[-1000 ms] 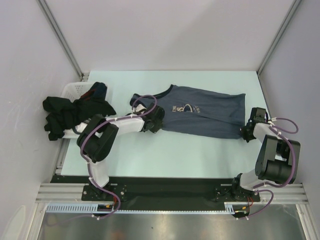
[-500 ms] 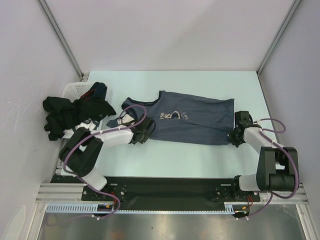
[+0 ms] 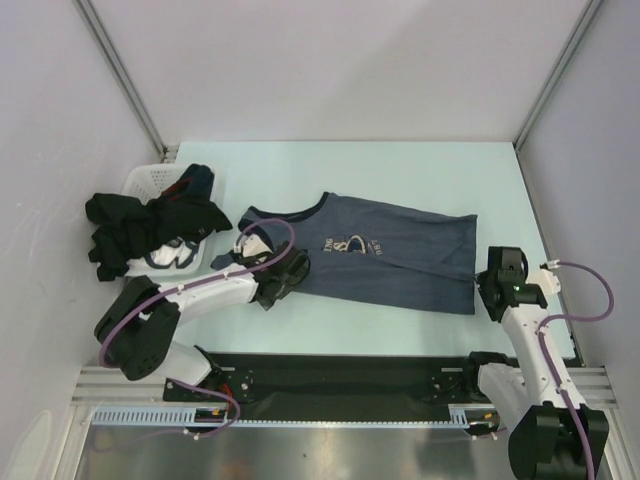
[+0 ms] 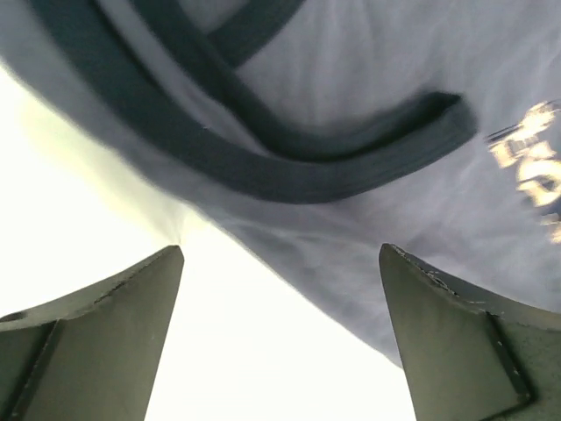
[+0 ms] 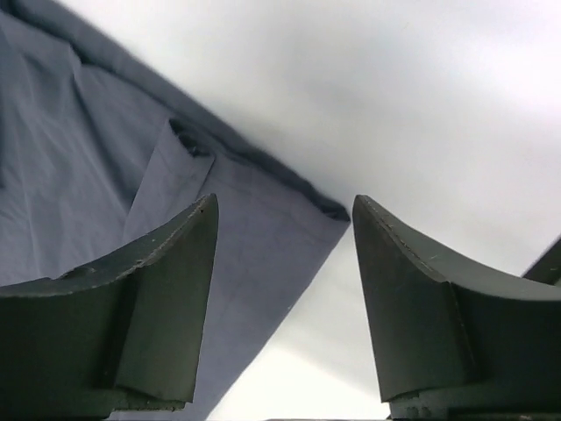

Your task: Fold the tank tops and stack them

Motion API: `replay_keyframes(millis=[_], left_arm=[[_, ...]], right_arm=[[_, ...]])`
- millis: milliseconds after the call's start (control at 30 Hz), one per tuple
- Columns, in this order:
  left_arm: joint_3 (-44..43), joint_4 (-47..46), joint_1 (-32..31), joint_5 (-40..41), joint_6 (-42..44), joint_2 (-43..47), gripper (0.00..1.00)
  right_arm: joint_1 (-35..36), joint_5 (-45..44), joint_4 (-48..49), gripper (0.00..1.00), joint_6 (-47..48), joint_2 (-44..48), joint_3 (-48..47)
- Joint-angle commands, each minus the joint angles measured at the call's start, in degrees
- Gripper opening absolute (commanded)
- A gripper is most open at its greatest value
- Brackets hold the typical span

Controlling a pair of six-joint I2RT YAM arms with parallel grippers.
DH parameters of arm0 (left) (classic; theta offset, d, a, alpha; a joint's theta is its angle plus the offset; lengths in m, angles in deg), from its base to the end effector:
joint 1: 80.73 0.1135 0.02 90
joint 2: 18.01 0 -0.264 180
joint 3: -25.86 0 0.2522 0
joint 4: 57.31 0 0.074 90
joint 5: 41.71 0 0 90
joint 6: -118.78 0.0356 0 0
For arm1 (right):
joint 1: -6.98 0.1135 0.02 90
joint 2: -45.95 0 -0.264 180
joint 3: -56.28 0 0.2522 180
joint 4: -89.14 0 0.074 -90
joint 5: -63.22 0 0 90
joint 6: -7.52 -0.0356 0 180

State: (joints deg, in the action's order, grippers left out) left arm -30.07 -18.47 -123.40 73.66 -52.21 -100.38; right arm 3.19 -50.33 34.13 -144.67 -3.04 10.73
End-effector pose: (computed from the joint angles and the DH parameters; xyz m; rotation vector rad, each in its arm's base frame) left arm 0.1980 -0.1617 0.1664 -0.9540 2.3631 -0.2212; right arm 0.1530 -0.0244 0.2067 1.4647 1.9896 -0.1089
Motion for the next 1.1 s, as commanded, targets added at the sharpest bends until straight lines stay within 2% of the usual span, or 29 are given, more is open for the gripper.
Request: replay_keyframes(millis=[0,100,133,167,233,267,367,467,500,533,600,733,900,1067], left_arm=[[-3.6,12.2,-0.7,5.8,7.1,1.8,1.0],[-3.9,11.4,-0.7,6.7,15.0,5.8,1.0],[-4.0,11.0,-0.7,6.6,17.0,7.0,1.0],[-3.8,7.3,-0.7,5.1,24.2,8.3,1.0],[-4.4,3.2,-0.3,3.9,30.2,11.3,1.0],[-4.9,1.0,0.0,0.7,37.7,11.8,1.0],[-10.5,-0.7,1.8,-3.9,47.5,8.9,1.0],[-20.2,1.1,5.1,-7.9,53.0,0.7,1.0],[-24.9,1.3,6.1,-10.5,54.1,-3.7,0.99],[-27.4,1.5,8.1,-11.6,55.0,-5.9,0.98],[-33.1,0.9,10.0,-14.9,56.4,-12.0,0.96],[-42.2,-0.1,13.8,-17.9,58.1,-21.1,0.94],[-54.8,2.3,14.9,-18.2,60.9,-32.3,0.93],[-61.4,2.1,15.9,-20.8,61.6,-38.0,0.91]], right_arm=[[-1.3,-7.0,-2.2,0.68,3.1,0.9,-3.7],[-1.7,-8.4,1.8,0.69,9.7,0.0,-7.0],[-1.7,-3.4,5.3,0.69,13.8,-0.8,-7.2],[-1.8,0.2,11.7,0.69,23.3,-1.5,-7.5],[-1.8,7.9,16.2,0.7,28.1,-4.2,-9.0],[-1.8,9.9,18.6,0.7,31.1,-5.6,-9.9],[-1.7,14.1,20.2,0.7,33.8,-12.8,-15.8],[-1.6,16.9,21.7,0.72,35.6,-18.3,-20.8],[-1.7,17.0,22.2,0.7,35.5,-21.6,-21.6],[-1.8,17.7,22.8,0.64,35.3,-23.4,-22.5],[-2.6,19.1,24.5,0.61,34.7,-28.0,-24.6],[-4.4,19.9,26.1,0.59,33.0,-35.2,-28.3],[-5.5,20.6,28.1,0.59,31.1,-42.2,-31.6],[-5.6,20.5,29.4,0.59,28.6,-49.2,-35.9]])
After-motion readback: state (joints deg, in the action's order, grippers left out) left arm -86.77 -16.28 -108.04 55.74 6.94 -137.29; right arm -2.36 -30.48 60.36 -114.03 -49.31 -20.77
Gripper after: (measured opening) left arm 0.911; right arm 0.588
